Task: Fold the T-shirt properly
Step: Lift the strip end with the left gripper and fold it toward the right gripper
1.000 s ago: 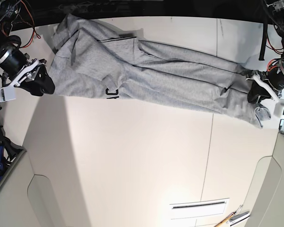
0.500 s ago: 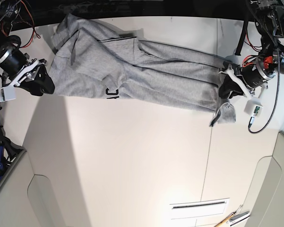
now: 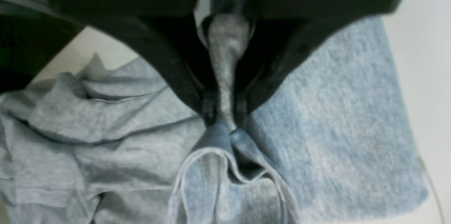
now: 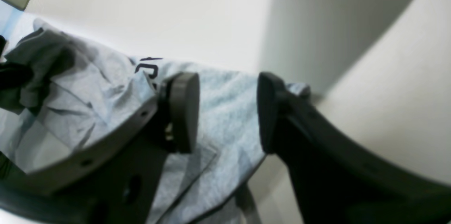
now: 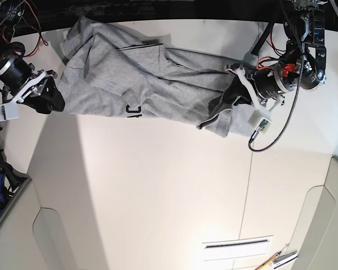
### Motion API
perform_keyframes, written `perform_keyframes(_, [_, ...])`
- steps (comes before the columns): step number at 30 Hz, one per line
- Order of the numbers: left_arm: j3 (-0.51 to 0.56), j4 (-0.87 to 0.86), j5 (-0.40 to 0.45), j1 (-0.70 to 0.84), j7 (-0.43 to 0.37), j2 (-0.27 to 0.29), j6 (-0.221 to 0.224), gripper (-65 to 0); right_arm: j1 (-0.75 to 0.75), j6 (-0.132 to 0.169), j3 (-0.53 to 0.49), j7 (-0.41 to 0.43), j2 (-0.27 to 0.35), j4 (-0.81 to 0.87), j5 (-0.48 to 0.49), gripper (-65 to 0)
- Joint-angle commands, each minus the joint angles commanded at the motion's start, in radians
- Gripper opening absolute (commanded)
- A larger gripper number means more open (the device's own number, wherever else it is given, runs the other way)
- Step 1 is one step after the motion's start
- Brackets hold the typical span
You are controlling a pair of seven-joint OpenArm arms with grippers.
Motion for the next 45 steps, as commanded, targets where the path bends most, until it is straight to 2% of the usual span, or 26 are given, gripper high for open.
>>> perform_keyframes(2, [0.0, 0.0, 0.0, 0.0, -0.007, 0.027, 0.0, -62.9, -0.003, -0.01, 0.015, -0.001, 0.0, 0.0, -0.011, -38.3])
perform_keyframes(5, [0.006, -0.001, -0.008, 0.0, -0.007, 0.05, 0.0, -43.6, -0.015, -0.014, 0.02, -0.008, 0.0, -0.02, -0.019, -37.2])
perform_keyframes(7, [0.019, -0.001, -0.023, 0.005, -0.006, 0.056, 0.0, -28.9, -0.031, -0.014, 0.02, -0.008, 0.0, -0.054, -0.002, -28.9])
perform_keyframes(8, [0.028, -0.001, -0.039, 0.006, -0.006, 0.057, 0.0, -25.1, -0.039, -0.013, 0.02, -0.008, 0.0, -0.076, 0.005, -25.1])
perform_keyframes(9, [0.041, -0.001, -0.051, 0.005, -0.006, 0.056, 0.0, -24.4, -0.042, -0.013, 0.02, -0.018, 0.001, -0.101, 0.015, -23.1])
perform_keyframes(14, [0.12, -0.001, -0.072, 0.005, -0.007, 0.057, 0.0, -24.4, -0.041, -0.008, 0.02, -0.061, 0.001, -0.24, 0.066, -23.0])
perform_keyframes(16, [0.14, -0.001, -0.075, 0.005, -0.007, 0.057, 0.0, -24.4, -0.041, 0.011, 0.02, -0.068, 0.0, -0.279, 0.095, -23.0])
perform_keyframes(17, [0.142, -0.001, -0.084, 0.005, -0.007, 0.057, 0.0, -24.4, -0.041, 0.011, 0.02, -0.072, 0.0, -0.291, 0.106, -23.0])
perform_keyframes(20, [0.142, -0.001, -0.12, 0.005, -0.01, 0.057, 0.0, -24.4, -0.041, 0.011, 0.02, -0.081, 0.0, -0.3, 0.113, -23.0])
perform_keyframes(23, [0.142, -0.001, -0.121, 0.005, -0.011, 0.06, 0.0, -24.4, -0.041, 0.026, 0.02, -0.115, 0.0, -0.3, 0.153, -23.0])
perform_keyframes(29, [0.138, -0.001, -0.119, 0.002, -0.018, 0.061, 0.0, -24.4, -0.042, 0.033, 0.019, -0.172, 0.0, -0.3, 0.219, -23.1])
perform_keyframes(32, [0.126, -0.001, -0.117, 0.002, -0.018, 0.061, 0.0, -24.4, -0.041, 0.032, 0.008, -0.176, -0.006, -0.3, 0.223, -23.1])
perform_keyframes(38, [0.113, 0.0, -0.118, 0.002, -0.018, 0.061, 0.0, -24.5, -0.042, 0.033, -0.068, -0.179, -0.066, -0.3, 0.207, -23.1])
perform_keyframes(43, [0.113, 0.0, -0.118, 0.002, -0.018, 0.061, 0.0, -24.5, -0.041, 0.033, -0.096, -0.171, -0.072, -0.3, 0.196, -23.3])
perform_keyframes(44, [0.113, 0.0, -0.118, 0.002, -0.018, 0.061, 0.0, -24.5, -0.041, 0.033, -0.096, -0.171, -0.072, -0.3, 0.196, -24.2])
perform_keyframes(45, [0.113, 0.0, -0.118, 0.002, -0.018, 0.061, 0.0, -24.5, -0.041, 0.033, -0.096, -0.171, -0.072, -0.3, 0.195, -28.9])
